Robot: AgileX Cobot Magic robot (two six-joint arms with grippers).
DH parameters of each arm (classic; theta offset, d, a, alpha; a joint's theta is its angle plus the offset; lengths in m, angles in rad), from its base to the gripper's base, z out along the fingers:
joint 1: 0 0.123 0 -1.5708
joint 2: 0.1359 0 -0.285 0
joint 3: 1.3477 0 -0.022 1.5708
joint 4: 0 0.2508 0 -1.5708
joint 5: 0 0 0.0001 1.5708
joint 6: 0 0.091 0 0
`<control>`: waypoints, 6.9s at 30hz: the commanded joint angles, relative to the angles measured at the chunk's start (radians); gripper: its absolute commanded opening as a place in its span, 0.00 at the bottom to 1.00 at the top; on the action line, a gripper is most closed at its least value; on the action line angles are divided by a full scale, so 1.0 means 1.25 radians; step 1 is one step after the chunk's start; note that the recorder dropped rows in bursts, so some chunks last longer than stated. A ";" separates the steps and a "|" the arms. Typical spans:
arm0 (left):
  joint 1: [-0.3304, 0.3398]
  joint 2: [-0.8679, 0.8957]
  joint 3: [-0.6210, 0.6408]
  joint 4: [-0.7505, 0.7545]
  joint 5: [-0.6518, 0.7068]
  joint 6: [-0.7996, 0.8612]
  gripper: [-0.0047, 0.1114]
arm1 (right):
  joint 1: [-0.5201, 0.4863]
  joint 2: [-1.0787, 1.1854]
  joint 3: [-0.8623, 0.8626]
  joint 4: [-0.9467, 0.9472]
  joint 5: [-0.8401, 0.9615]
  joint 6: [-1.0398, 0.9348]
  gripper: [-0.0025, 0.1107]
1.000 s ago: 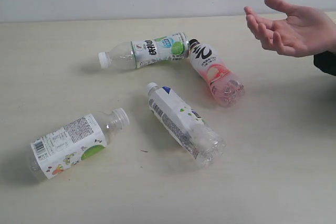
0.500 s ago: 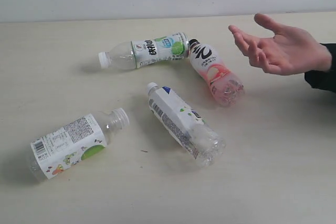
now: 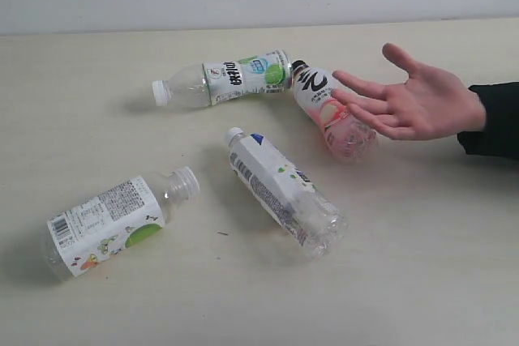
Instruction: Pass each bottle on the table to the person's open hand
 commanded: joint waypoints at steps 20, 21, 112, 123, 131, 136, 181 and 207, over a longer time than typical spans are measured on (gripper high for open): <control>0.000 0.464 -0.530 -0.257 0.846 0.875 0.05 | 0.001 -0.005 0.005 0.001 -0.004 0.001 0.03; 0.000 0.473 -0.530 -0.331 0.870 0.946 0.05 | 0.001 -0.005 0.005 0.001 -0.004 0.001 0.03; -0.279 0.946 -0.615 -0.196 1.016 0.828 0.04 | 0.001 -0.005 0.005 0.001 -0.002 0.001 0.03; -0.296 0.746 -0.654 -0.368 0.994 0.469 0.04 | 0.001 -0.005 0.005 0.001 -0.002 0.001 0.03; -0.513 0.747 -0.654 -0.377 0.618 0.263 0.04 | 0.001 -0.005 0.005 0.001 -0.002 0.001 0.03; -0.603 0.789 -0.654 -0.379 0.412 0.169 0.04 | 0.001 -0.005 0.005 0.001 -0.002 0.001 0.03; -0.773 1.189 -0.873 -0.563 0.004 -0.073 0.04 | 0.001 -0.005 0.005 0.001 -0.002 0.001 0.03; -0.771 1.182 -0.878 -0.517 0.003 -0.063 0.80 | 0.001 -0.005 0.005 0.001 0.000 0.001 0.03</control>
